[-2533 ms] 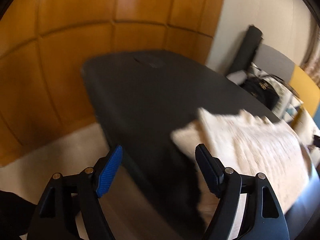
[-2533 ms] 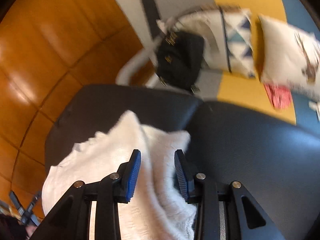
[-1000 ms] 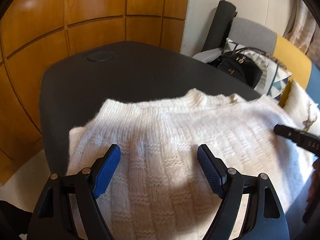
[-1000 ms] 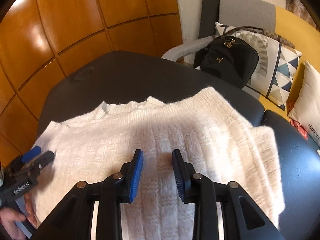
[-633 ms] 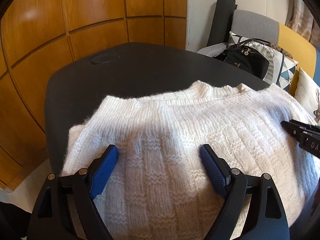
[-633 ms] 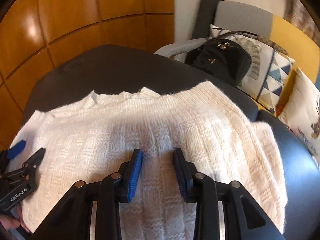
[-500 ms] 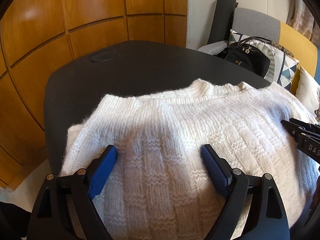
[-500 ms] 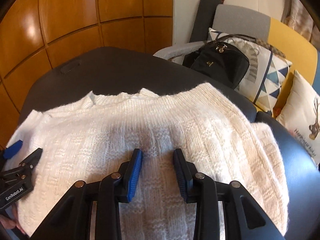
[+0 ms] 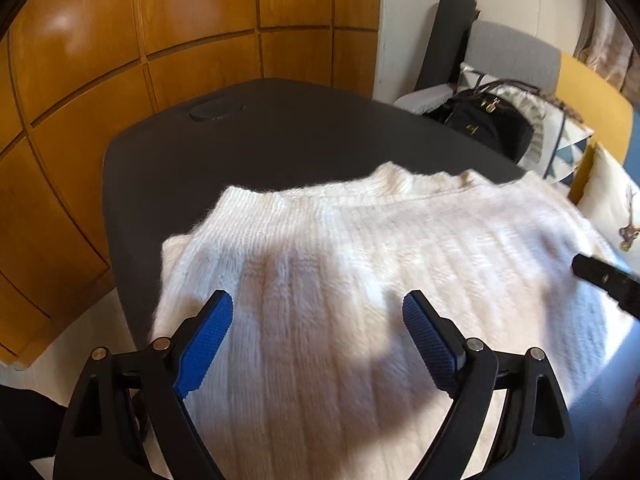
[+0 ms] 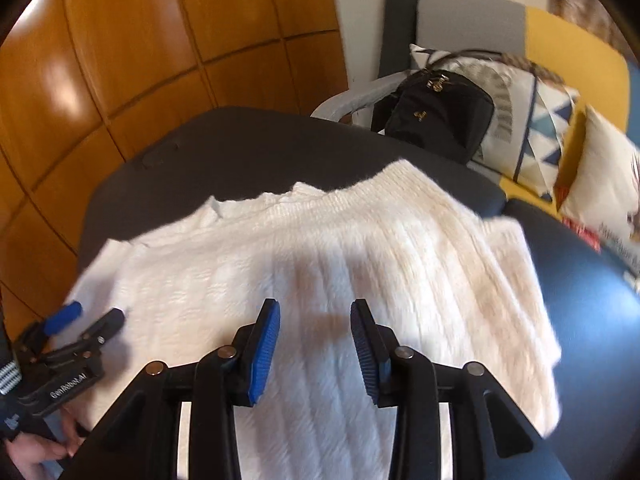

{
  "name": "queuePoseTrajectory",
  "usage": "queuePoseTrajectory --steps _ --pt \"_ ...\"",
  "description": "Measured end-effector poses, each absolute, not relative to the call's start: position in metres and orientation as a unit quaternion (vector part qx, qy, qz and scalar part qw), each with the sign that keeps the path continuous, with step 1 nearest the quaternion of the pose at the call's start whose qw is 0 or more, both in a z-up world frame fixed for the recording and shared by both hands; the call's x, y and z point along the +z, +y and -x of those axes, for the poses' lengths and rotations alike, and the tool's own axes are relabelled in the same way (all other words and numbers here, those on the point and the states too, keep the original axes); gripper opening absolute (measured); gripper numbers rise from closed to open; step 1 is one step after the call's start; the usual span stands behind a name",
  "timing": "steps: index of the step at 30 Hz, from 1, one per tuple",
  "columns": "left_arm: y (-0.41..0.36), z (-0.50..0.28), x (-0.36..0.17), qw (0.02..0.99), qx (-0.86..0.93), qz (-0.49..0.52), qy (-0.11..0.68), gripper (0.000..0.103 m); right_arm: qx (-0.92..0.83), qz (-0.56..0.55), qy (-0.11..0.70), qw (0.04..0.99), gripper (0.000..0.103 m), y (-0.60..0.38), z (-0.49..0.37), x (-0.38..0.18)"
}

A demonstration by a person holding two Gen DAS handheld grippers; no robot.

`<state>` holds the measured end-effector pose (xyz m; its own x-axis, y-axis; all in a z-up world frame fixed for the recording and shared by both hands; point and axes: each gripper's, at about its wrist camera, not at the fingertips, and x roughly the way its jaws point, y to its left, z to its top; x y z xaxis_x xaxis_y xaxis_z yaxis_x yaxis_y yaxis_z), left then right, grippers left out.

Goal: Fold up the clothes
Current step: 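Withdraw both open grippers from the folded sweater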

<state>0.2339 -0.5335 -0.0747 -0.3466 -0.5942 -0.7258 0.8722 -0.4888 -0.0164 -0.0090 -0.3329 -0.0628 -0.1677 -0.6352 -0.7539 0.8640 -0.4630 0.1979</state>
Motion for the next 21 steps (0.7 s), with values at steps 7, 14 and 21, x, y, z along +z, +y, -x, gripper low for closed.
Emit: queuePoseTrajectory --steps 7,14,21 --pt "-0.496 -0.241 -0.054 0.443 -0.804 -0.341 0.203 0.089 -0.745 -0.423 0.119 0.501 0.037 -0.293 -0.018 -0.053" --pt "-0.459 -0.253 -0.040 0.442 -0.809 -0.345 0.177 0.089 -0.765 -0.393 0.122 0.494 0.037 -0.259 -0.051 -0.034" --pt "-0.440 -0.276 -0.035 0.441 -0.808 -0.330 0.210 0.089 -0.769 -0.369 0.135 0.504 0.037 -0.242 -0.086 -0.028"
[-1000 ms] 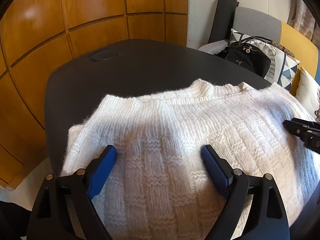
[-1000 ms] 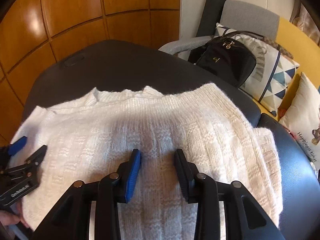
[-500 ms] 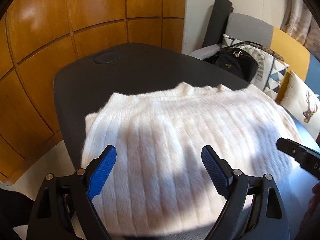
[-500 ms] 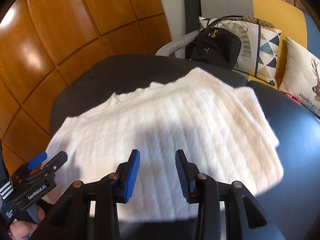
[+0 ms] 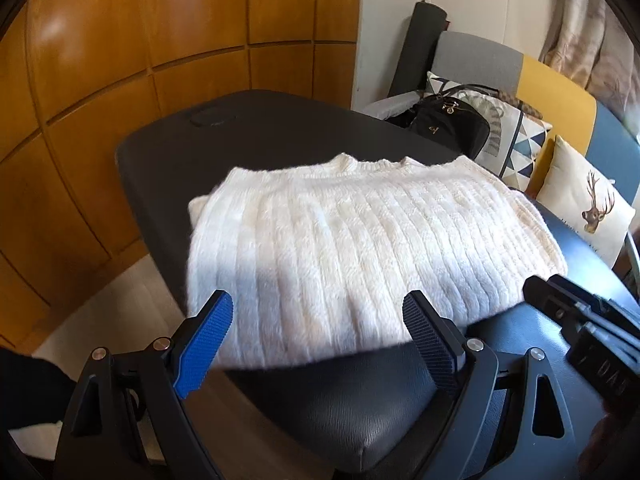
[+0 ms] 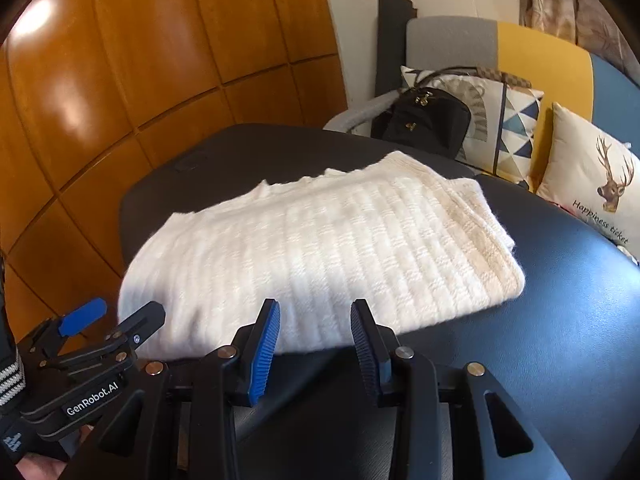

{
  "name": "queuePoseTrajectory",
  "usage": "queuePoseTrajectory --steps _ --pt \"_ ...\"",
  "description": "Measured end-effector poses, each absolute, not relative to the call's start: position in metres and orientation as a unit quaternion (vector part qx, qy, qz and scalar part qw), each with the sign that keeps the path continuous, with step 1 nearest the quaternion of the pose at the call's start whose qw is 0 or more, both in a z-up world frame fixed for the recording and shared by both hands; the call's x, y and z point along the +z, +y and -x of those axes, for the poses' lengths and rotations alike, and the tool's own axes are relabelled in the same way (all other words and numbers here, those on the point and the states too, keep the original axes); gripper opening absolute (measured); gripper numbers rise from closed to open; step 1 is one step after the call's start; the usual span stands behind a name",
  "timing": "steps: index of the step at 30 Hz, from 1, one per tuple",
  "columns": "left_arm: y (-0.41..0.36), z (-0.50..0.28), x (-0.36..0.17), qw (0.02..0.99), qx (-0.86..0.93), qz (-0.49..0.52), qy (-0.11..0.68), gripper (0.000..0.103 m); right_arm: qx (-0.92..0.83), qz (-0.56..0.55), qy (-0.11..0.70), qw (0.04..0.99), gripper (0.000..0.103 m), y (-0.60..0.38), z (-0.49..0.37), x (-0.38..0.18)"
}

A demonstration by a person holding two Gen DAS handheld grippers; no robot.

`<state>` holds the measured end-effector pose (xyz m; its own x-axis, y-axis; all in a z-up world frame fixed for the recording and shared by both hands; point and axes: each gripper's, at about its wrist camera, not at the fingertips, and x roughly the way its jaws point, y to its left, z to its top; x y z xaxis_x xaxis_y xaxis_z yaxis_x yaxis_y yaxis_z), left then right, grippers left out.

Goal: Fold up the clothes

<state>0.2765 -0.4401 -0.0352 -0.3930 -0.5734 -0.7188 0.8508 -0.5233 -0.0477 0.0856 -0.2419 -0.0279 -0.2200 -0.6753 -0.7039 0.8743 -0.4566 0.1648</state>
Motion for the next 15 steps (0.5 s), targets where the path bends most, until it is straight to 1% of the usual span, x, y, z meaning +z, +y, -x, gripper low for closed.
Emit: queuePoseTrajectory --steps 8,15 --pt "-0.432 -0.287 -0.040 0.443 -0.794 -0.348 0.229 0.089 -0.767 -0.371 0.138 0.504 0.037 -0.239 -0.103 -0.034" --pt "-0.432 -0.290 -0.037 0.440 -0.800 -0.336 0.231 0.089 -0.768 -0.370 0.141 0.503 0.037 -0.237 -0.104 -0.037"
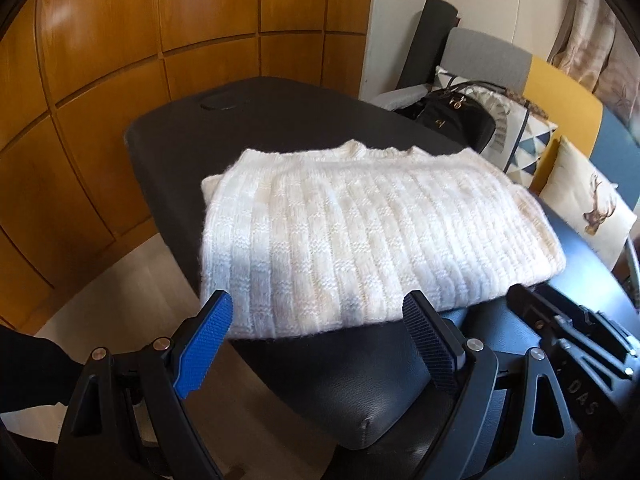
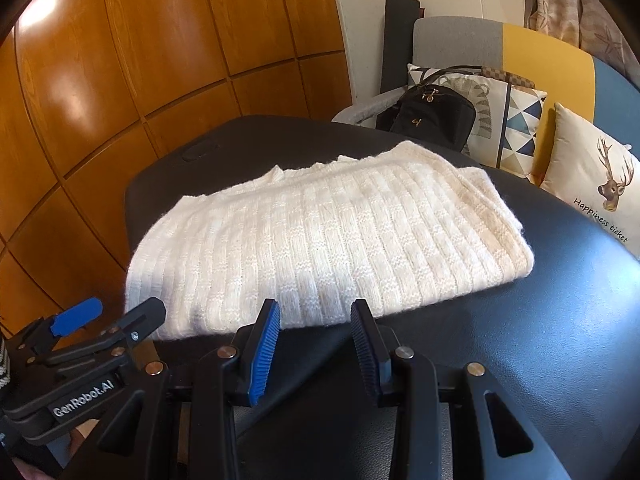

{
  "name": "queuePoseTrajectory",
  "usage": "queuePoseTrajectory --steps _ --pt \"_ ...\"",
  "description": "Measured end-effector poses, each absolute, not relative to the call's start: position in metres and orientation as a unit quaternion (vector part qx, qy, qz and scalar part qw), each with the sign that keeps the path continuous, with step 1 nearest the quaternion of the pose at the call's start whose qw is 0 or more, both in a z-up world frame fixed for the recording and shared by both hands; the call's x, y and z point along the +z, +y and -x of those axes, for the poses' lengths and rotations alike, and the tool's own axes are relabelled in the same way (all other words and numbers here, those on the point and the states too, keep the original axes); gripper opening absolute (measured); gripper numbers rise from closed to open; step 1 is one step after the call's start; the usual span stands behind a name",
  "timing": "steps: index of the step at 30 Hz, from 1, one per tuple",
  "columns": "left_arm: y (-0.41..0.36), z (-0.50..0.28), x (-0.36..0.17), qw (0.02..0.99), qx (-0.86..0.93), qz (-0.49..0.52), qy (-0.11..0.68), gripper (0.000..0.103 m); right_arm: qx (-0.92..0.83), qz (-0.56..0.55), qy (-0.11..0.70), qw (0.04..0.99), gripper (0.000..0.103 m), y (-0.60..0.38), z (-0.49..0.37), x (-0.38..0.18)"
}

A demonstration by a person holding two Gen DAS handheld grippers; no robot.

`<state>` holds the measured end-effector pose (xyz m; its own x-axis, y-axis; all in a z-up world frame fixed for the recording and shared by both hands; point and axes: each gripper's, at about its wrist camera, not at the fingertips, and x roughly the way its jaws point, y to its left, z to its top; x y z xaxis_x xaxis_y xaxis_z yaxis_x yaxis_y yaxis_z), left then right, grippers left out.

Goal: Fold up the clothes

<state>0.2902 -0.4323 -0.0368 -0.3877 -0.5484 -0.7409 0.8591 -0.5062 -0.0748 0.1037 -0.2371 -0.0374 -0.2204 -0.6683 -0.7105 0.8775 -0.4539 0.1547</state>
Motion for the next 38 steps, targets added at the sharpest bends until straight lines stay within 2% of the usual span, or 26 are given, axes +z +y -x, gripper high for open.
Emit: queuePoseTrajectory --steps 21,38 --pt "-0.428 -0.287 -0.031 0.428 -0.812 -0.328 0.224 0.089 -0.786 -0.345 0.156 0.490 0.037 -0.234 -0.106 -0.031" --pt "-0.415 -0.283 -0.029 0.443 -0.820 -0.311 0.187 0.090 -0.781 -0.358 0.153 0.489 0.037 -0.232 -0.103 -0.039"
